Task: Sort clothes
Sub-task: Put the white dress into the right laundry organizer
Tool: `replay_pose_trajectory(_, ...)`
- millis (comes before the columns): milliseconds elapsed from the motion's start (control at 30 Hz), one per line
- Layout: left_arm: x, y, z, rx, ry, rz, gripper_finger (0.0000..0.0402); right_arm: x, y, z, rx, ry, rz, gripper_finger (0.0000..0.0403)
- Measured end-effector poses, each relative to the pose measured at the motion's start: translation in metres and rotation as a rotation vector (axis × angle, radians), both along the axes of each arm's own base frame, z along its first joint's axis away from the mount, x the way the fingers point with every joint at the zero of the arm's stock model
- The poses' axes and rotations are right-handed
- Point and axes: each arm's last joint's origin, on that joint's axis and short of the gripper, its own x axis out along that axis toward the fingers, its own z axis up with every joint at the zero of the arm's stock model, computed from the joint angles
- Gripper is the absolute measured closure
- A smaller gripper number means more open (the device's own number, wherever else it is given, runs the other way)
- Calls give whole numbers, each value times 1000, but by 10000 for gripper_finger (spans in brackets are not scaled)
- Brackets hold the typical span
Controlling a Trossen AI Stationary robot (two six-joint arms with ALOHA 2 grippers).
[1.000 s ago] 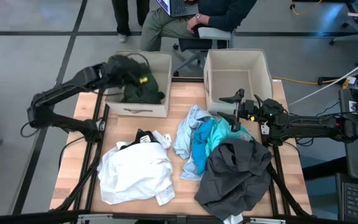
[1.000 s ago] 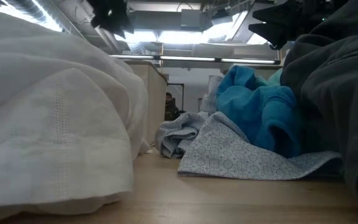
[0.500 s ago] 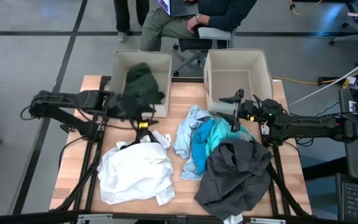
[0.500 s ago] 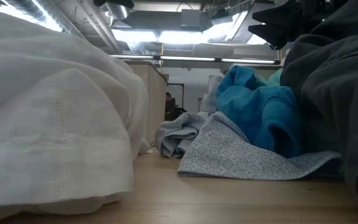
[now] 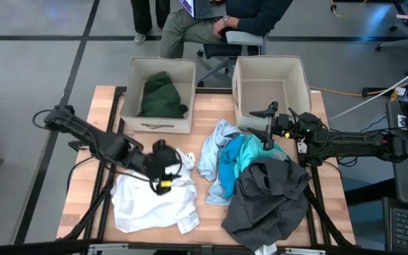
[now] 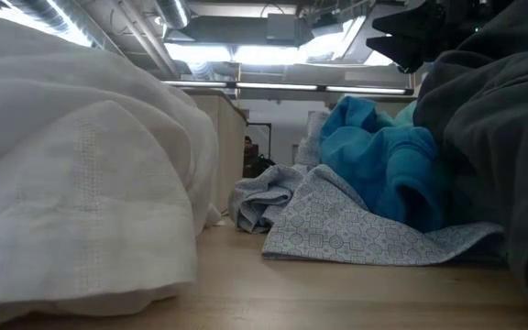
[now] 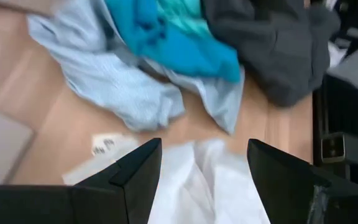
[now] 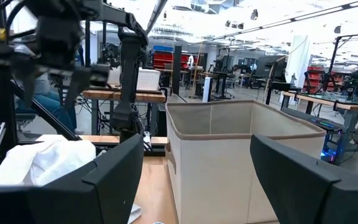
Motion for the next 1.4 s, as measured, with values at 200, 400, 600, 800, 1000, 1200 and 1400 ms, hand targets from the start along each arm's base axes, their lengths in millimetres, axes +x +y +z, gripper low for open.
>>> replay_pose_trajectory(200,8,-17,-23,25,100,-12,174,0,0,0,1,3,0,105)
replay_pose_trajectory(400,20,-27,-46,8,224,-96,174,0,0,0,1,3,0,105)
replay_pose_trajectory(600,25,-29,-67,26,354,-110,174,0,0,0,1,3,0,105)
replay_pose_trajectory(800,30,-32,-81,50,414,-143,174,0,0,0,1,3,0,105)
replay_pose_trajectory(1000,34,-33,-107,105,499,-165,174,0,0,0,1,3,0,105)
replay_pose_trajectory(1200,35,-23,-132,125,571,-119,183,0,0,0,1,3,-1,105)
replay_pose_trajectory(1400,36,-15,-137,106,592,-108,245,0,0,0,1,3,-1,105)
